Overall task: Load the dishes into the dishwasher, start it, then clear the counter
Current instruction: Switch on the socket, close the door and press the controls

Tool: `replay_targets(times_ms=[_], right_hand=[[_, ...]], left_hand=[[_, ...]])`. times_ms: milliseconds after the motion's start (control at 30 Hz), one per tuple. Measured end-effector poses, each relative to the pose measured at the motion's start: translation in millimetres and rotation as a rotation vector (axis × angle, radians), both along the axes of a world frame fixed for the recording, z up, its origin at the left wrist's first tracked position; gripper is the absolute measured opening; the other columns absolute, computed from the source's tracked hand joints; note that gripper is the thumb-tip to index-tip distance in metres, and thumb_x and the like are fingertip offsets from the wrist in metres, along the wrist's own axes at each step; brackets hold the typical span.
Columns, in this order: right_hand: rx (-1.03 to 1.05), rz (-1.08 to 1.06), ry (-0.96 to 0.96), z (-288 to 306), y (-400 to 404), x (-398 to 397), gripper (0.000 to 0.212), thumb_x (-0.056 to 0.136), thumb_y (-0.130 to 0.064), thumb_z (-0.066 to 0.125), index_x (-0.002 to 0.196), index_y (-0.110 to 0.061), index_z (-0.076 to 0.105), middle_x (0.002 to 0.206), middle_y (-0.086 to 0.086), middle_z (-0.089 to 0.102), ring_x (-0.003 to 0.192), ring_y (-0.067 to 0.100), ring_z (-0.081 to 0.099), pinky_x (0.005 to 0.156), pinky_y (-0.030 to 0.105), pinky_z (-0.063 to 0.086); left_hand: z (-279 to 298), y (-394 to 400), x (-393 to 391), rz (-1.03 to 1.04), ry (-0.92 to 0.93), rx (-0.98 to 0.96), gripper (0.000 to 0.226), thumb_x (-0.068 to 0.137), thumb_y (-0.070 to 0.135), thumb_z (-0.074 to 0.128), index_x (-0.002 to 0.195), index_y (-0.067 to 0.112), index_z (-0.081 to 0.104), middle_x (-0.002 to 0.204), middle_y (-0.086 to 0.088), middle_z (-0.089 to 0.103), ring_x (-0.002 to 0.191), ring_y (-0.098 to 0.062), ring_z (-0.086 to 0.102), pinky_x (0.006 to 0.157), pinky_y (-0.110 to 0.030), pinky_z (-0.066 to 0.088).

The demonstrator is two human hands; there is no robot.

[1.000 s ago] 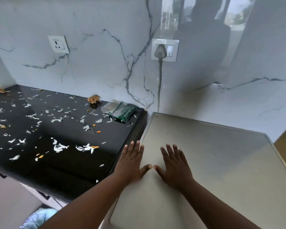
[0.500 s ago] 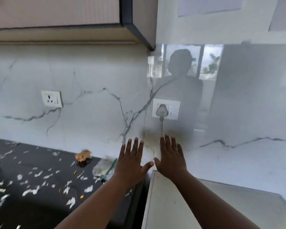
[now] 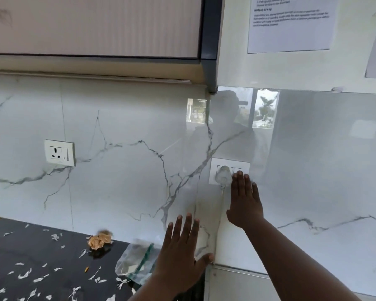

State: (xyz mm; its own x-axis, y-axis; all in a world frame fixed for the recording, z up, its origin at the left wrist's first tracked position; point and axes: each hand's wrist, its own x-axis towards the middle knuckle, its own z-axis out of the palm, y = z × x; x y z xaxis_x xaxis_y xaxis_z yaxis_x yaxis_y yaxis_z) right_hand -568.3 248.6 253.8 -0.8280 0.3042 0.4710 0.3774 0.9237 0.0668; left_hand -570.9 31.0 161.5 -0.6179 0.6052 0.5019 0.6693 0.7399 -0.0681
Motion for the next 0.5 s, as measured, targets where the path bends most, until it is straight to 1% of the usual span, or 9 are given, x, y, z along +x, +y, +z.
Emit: replay_targets(times_ms=[67, 133, 233, 300, 367, 400, 467, 500], right_hand=[[-0.01, -0.03, -0.101, 2, 2, 0, 0.102, 0.085, -0.034, 0.048, 0.141, -0.004, -0.031, 0.14, 0.01, -0.043, 0.141, 0.028, -0.029, 0.119, 0.041, -0.008], [0.02, -0.056, -0.204, 10, 4, 3, 0.105, 0.086, -0.04, 0.051, 0.142, -0.006, -0.031, 0.141, 0.01, -0.043, 0.142, 0.03, -0.028, 0.119, 0.042, -0.003], [0.041, -0.069, -0.34, 27, 1, 13, 0.104, 0.086, -0.038, 0.054, 0.146, -0.008, -0.026, 0.153, 0.009, -0.034, 0.144, 0.029, -0.023, 0.119, 0.042, -0.002], [0.0, -0.045, -0.414, 31, -9, 24, 0.103, 0.087, -0.042, 0.054, 0.149, -0.008, -0.021, 0.156, 0.008, -0.027, 0.145, 0.027, -0.021, 0.119, 0.041, -0.004], [-0.031, 0.03, -0.42, 20, -25, 45, 0.1, 0.089, -0.048, 0.052, 0.15, -0.006, -0.016, 0.158, 0.01, -0.021, 0.146, 0.027, -0.017, 0.119, 0.039, -0.002], [-0.053, 0.073, -0.392, 8, -35, 62, 0.097, 0.091, -0.05, 0.05, 0.151, -0.006, -0.012, 0.159, 0.011, -0.017, 0.147, 0.026, -0.014, 0.119, 0.038, 0.0], [-0.091, 0.147, -0.365, -28, -58, 99, 0.09, 0.094, -0.052, 0.045, 0.152, -0.007, -0.007, 0.161, 0.01, -0.01, 0.148, 0.025, -0.009, 0.119, 0.036, 0.002], [-0.118, 0.174, -0.395, -47, -71, 120, 0.088, 0.095, -0.052, 0.043, 0.153, -0.007, -0.004, 0.161, 0.01, -0.007, 0.148, 0.024, -0.007, 0.12, 0.036, 0.003]], left_hand=[[-10, -5, -1, 0.004, -0.016, -0.023, 0.082, 0.091, 0.072, 0.029, 0.143, 0.011, 0.044, 0.151, -0.013, 0.039, 0.142, -0.024, 0.012, 0.112, -0.041, 0.008], [-18, -8, -1, -0.002, -0.054, -0.031, 0.083, 0.09, 0.074, 0.029, 0.142, 0.011, 0.045, 0.151, -0.014, 0.039, 0.142, -0.024, 0.011, 0.112, -0.041, 0.008], [-28, -10, 7, -0.012, -0.101, -0.034, 0.086, 0.088, 0.076, 0.03, 0.142, 0.011, 0.045, 0.149, -0.012, 0.042, 0.142, -0.026, 0.011, 0.112, -0.042, 0.008], [-35, -9, 17, -0.045, -0.113, -0.01, 0.089, 0.088, 0.076, 0.029, 0.147, 0.01, 0.035, 0.154, -0.012, 0.034, 0.145, -0.027, 0.008, 0.112, -0.043, 0.009], [-41, -8, 32, -0.088, -0.106, 0.022, 0.091, 0.088, 0.076, 0.028, 0.152, 0.011, 0.022, 0.156, -0.011, 0.022, 0.146, -0.027, 0.008, 0.113, -0.043, 0.008], [-46, -6, 42, -0.104, -0.088, 0.035, 0.09, 0.089, 0.075, 0.027, 0.153, 0.012, 0.02, 0.156, -0.011, 0.023, 0.145, -0.028, 0.014, 0.112, -0.043, 0.008], [-51, -7, 63, -0.118, -0.112, 0.057, 0.082, 0.091, 0.069, 0.025, 0.149, 0.011, 0.031, 0.152, -0.011, 0.037, 0.139, -0.03, 0.036, 0.111, -0.042, 0.014], [-57, -8, 76, -0.12, -0.129, 0.042, 0.076, 0.093, 0.064, 0.026, 0.146, 0.01, 0.036, 0.149, -0.012, 0.042, 0.135, -0.031, 0.042, 0.112, -0.043, 0.018]])
